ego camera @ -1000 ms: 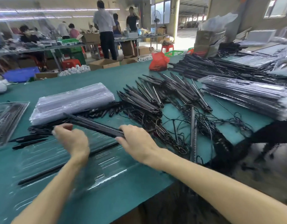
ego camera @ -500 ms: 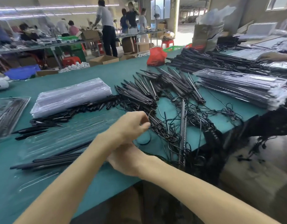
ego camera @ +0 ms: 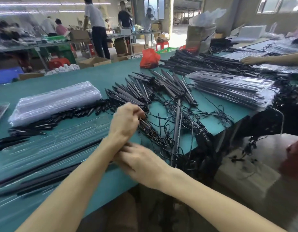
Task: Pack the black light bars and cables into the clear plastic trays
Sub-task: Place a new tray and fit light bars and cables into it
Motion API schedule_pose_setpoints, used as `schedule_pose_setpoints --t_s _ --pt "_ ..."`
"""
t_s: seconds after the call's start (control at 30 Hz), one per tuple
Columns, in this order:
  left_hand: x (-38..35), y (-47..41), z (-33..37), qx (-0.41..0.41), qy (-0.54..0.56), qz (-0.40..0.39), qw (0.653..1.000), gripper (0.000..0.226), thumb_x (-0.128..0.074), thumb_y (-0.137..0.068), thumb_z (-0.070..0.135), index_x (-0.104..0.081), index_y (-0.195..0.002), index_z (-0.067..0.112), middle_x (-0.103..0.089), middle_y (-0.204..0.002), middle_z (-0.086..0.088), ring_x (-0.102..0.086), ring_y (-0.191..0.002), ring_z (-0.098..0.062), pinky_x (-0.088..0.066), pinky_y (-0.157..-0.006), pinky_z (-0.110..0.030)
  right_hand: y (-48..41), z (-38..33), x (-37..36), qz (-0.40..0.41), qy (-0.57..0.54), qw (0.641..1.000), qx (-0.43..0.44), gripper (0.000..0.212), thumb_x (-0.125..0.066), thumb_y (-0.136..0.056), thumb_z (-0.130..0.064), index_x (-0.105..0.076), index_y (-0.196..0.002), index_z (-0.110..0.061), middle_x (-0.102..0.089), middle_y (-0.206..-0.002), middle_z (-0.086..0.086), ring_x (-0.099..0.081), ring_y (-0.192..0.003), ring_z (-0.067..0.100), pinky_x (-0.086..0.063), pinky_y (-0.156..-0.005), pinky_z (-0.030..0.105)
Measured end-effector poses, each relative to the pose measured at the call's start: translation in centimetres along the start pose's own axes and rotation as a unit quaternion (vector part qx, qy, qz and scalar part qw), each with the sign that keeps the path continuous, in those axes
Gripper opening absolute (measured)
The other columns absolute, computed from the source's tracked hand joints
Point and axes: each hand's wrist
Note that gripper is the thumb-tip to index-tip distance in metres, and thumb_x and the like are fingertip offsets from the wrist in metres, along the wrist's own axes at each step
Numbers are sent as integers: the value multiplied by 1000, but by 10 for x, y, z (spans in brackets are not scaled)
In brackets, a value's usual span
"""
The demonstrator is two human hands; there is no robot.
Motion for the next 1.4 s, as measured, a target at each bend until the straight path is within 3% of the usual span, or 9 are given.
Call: schedule_pose_setpoints --t_s 0.1,0.23,0.37,0.47,0.6,0.77,1.07,1.23,1.4 --pt "13 -10 7 14 9 70 997 23 -63 -95 10 -78 -83 21 -67 -91 9 -64 -85 -13 -53 -82 -33 8 19 22 142 -2 989 -40 13 -58 -99 -5 -69 -100 2 -68 -94 12 -61 -92 28 -50 -86 38" --pt "17 -14 4 31 38 89 995 19 -63 -98 14 -78 -88 18 -71 -98 2 -65 -89 -16 -54 -86 -38 6 56 53 260 39 947 -185 20 -56 -99 -7 -62 -118 -6 -63 -110 3 -55 -103 10 -48 -95 28" --pt "11 -14 -5 75 68 69 992 20 -61 -100 18 -78 -89 17 -72 -100 -1 -65 -94 -18 -52 -87 -36 7 110 72 71 117 934 -329 55 -59 -100 -24 -40 -151 -15 -49 -146 3 -33 -139 18 -32 -116 38" --pt "8 -11 -13 84 50 58 993 23 -60 -100 17 -77 -84 22 -73 -99 -2 -65 -95 -20 -52 -86 -35 14 133 74 -15 156 924 -349 48 -59 -99 -36 -50 -144 -21 -53 -143 0 -30 -140 21 -30 -111 43" --pt "8 -7 -23 104 47 57 992 26 -59 -100 18 -75 -81 26 -72 -99 0 -65 -95 -19 -52 -88 -37 15 143 81 16 215 918 -333 16 -62 -98 -32 -70 -107 -22 -64 -112 -1 -41 -119 23 -27 -97 42" --pt "13 -7 -26 111 75 84 987 28 -61 -99 18 -72 -76 30 -72 -85 6 -66 -85 -12 -51 -79 -30 20 143 89 100 193 932 -290 8 -70 -92 -21 -74 -92 -15 -68 -92 -1 -44 -101 21 -32 -94 37" --pt "45 -35 -5 126 184 223 949 24 -51 -105 23 -71 -105 11 -67 -91 6 -57 -74 -1 -43 -63 -13 36 139 102 100 135 957 -235 22 -65 -94 -38 -72 -102 -19 -66 -91 -8 -43 -97 12 -40 -90 29" --pt "62 -28 -15 103 167 173 965 23 -53 -104 21 -72 -104 9 -66 -88 5 -58 -77 -4 -45 -69 -18 23 136 89 91 148 955 -240 27 -54 -102 -36 -69 -115 -17 -58 -79 -8 -49 -97 18 -45 -86 36" --pt "62 -13 -22 95 199 154 963 19 -54 -104 21 -71 -97 16 -68 -89 5 -60 -80 -8 -47 -71 -23 -5 134 78 -15 149 945 -290 23 -62 -98 -34 -67 -118 -24 -59 -86 -1 -44 -106 21 -44 -94 39"
Point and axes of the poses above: each hand's wrist, its own y-axis away from the middle knuckle, its own x-axis out of the back of the hand, z = x × y
